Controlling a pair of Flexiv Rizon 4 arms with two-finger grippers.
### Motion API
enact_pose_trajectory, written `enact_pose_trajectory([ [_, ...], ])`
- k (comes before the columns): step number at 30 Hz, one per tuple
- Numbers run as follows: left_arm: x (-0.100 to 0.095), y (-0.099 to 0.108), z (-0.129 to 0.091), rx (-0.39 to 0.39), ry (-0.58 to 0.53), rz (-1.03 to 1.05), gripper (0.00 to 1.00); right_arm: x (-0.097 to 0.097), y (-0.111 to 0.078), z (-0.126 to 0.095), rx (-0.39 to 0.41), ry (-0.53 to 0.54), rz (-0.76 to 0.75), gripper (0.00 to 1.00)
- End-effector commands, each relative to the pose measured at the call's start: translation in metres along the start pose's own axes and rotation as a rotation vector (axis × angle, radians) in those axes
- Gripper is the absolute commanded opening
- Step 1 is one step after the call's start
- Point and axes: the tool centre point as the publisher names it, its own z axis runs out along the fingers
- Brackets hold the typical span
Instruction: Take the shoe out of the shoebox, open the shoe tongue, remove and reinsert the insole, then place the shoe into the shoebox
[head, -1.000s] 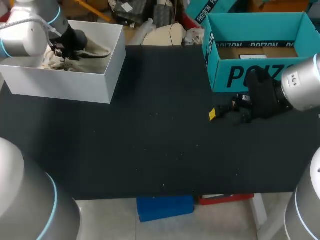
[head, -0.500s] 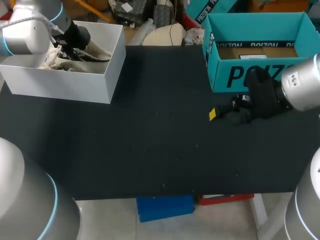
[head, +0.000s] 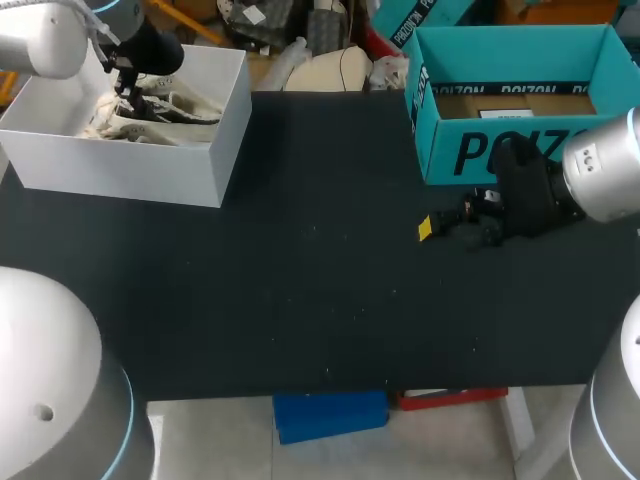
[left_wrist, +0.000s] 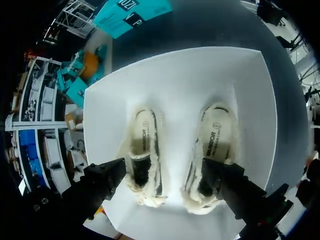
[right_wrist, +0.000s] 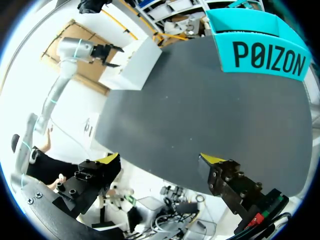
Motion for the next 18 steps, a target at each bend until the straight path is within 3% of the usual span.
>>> enact_pose_trajectory([
  [1,0.026,-0.017,-0.094,-0.006,0.019,-0.055,1.00,0.001,0.000,0.000,0.001,-0.002,0.000,1.00],
  [10,0.073,-0.045,-0.151,0.011,0.049,-0.187,1.00,0.001,0.000,0.000,0.001,-0.002,0.000,1.00],
  [14,0.092,-0.055,-0.157,0.065,0.083,-0.213,1.00,0.001,0.000,0.000,0.001,-0.002,0.000,1.00],
  [16,0.102,-0.060,-0.156,0.091,0.107,-0.222,1.00,-0.006,0.004,-0.009,0.098,-0.078,-0.054,1.00],
  [18,0.110,-0.063,-0.153,0.096,0.120,-0.232,1.00,-0.010,0.013,-0.019,0.122,-0.119,-0.074,1.00],
])
